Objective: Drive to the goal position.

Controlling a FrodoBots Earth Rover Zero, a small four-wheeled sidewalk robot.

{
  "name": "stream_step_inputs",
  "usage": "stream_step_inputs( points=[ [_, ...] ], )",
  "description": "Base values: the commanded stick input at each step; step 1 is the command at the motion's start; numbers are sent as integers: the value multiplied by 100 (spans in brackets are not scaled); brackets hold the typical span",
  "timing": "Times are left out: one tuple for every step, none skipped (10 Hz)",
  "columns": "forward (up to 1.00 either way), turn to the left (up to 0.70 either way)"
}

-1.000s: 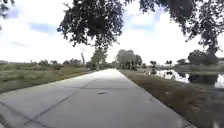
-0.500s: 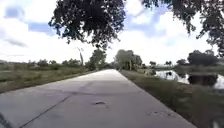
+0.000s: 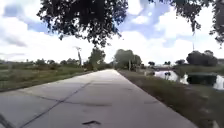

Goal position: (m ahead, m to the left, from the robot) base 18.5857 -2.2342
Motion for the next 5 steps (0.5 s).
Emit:
stream_step_inputs(
  points=[
    [100,0],
    [100,0],
    [100,0],
    [100,0],
    [100,0]
  ],
)
